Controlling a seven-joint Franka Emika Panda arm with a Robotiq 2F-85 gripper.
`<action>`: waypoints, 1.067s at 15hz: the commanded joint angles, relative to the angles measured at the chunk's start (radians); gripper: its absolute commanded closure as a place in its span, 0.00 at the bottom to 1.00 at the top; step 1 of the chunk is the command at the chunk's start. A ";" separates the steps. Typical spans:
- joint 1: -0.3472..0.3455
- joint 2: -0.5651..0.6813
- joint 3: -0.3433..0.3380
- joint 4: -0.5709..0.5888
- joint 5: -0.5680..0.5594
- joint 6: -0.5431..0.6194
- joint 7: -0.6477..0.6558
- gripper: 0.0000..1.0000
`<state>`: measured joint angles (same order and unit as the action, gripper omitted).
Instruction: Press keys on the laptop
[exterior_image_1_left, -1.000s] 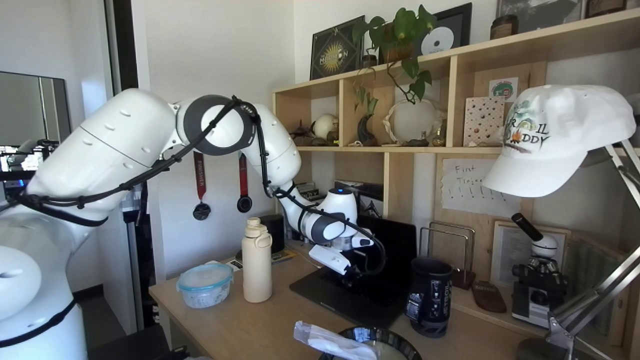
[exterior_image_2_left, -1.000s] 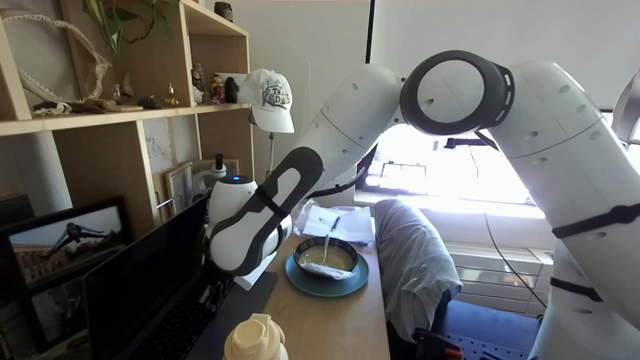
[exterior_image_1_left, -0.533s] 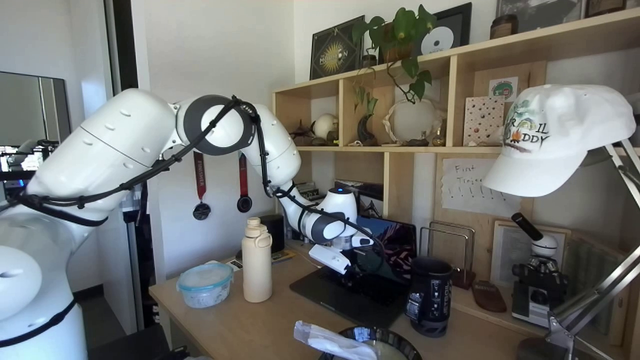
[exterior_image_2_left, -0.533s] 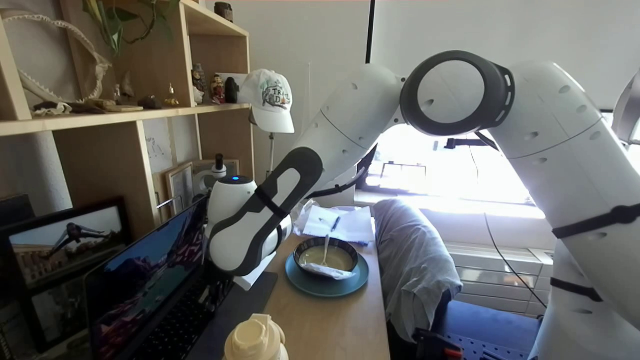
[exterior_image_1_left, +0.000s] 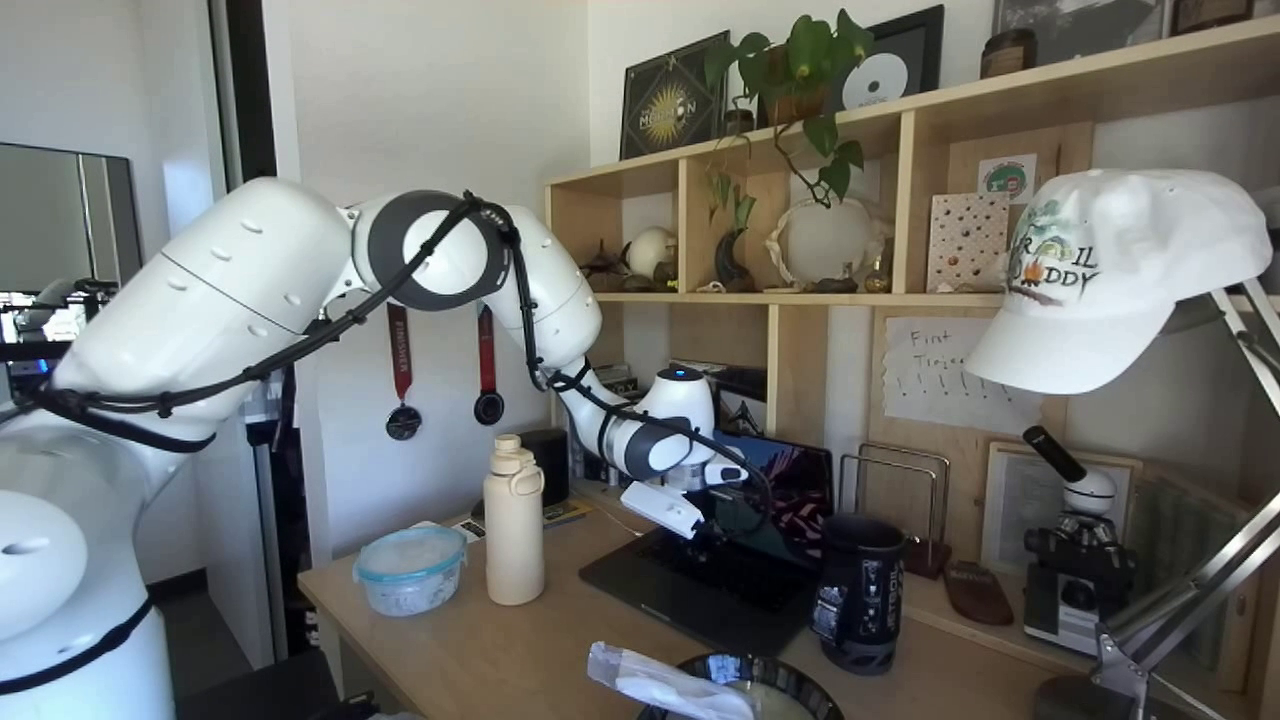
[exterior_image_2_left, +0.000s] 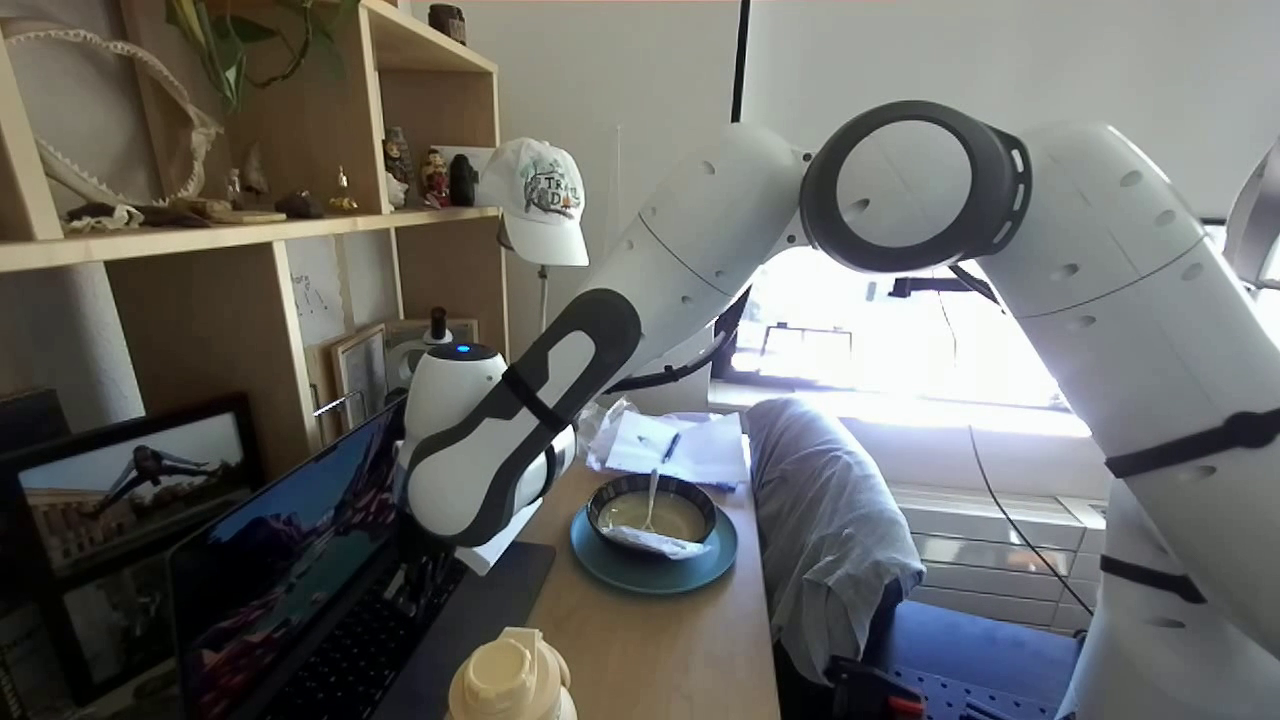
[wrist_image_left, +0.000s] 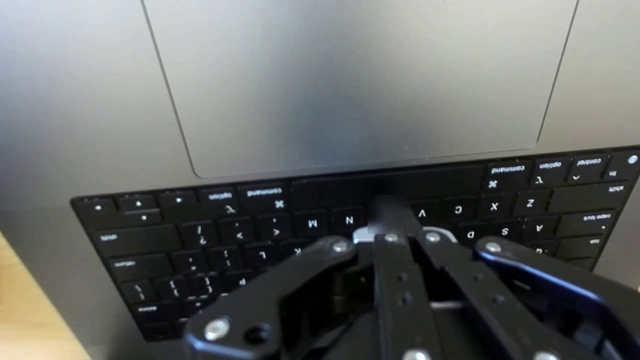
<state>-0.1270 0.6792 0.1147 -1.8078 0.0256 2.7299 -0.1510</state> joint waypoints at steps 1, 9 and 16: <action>0.013 -0.002 -0.008 0.017 0.005 -0.010 -0.017 1.00; 0.014 0.034 0.004 0.012 0.011 -0.008 -0.021 1.00; 0.019 0.018 0.000 0.010 0.006 -0.010 -0.018 1.00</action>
<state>-0.1176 0.7039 0.1175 -1.7986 0.0256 2.7310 -0.1519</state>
